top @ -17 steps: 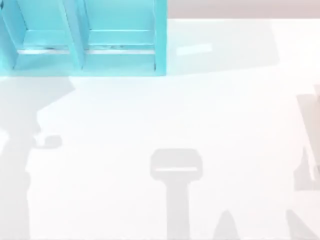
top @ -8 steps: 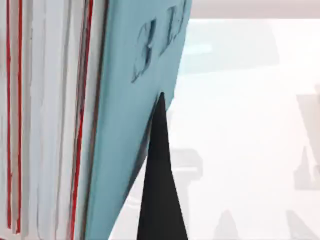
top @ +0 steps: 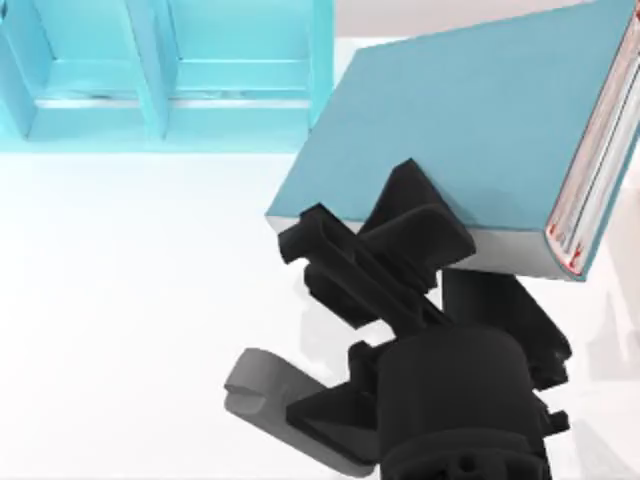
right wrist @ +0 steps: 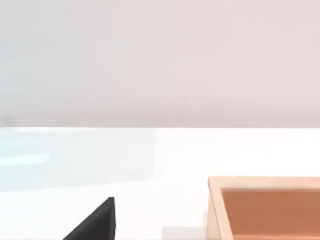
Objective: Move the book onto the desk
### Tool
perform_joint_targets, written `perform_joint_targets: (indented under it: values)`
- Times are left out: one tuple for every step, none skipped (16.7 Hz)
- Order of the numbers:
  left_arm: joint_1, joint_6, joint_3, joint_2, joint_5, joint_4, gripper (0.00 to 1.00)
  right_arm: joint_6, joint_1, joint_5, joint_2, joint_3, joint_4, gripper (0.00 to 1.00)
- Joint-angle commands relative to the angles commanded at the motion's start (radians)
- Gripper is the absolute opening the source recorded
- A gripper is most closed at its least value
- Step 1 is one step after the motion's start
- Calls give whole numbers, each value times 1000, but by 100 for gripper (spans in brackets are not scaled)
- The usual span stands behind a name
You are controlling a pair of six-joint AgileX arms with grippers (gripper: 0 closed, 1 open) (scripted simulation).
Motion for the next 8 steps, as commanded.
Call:
perform_joint_targets:
  values:
    - [42, 62, 20, -39, 38, -18, 0, 0, 0, 0, 0, 0, 0, 100]
    - [78, 116, 37, -71, 69, -34, 0, 0, 0, 0, 0, 0, 0, 100]
    - [109, 161, 52, -99, 95, -47, 0, 0, 0, 0, 0, 0, 0, 100]
    - [134, 199, 64, -122, 116, -58, 0, 0, 0, 0, 0, 0, 0, 100]
    - [152, 226, 72, -138, 131, -65, 0, 0, 0, 0, 0, 0, 0, 100]
    - [161, 240, 77, -147, 138, -69, 0, 0, 0, 0, 0, 0, 0, 100]
    - [165, 246, 79, -150, 141, -71, 0, 0, 0, 0, 0, 0, 0, 100]
    - [165, 246, 79, -150, 141, -71, 0, 0, 0, 0, 0, 0, 0, 100]
